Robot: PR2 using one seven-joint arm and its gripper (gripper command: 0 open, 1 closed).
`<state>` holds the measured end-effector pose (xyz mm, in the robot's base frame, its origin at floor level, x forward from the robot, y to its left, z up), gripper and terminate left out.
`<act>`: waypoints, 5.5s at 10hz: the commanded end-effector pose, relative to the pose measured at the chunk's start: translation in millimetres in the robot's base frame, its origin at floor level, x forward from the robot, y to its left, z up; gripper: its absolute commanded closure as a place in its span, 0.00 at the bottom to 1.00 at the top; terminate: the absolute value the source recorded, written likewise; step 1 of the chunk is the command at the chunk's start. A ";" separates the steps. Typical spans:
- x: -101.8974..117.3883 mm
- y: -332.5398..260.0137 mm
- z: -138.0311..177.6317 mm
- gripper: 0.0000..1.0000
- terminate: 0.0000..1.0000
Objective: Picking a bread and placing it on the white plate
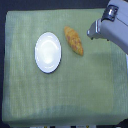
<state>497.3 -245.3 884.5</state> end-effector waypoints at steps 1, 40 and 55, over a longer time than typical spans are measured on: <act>36.0 63.9 -27.3 0.00 0.00; 91.2 151.3 -160.4 1.00 0.00; 87.1 138.7 -83.1 1.00 0.00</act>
<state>588.6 -105.8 743.3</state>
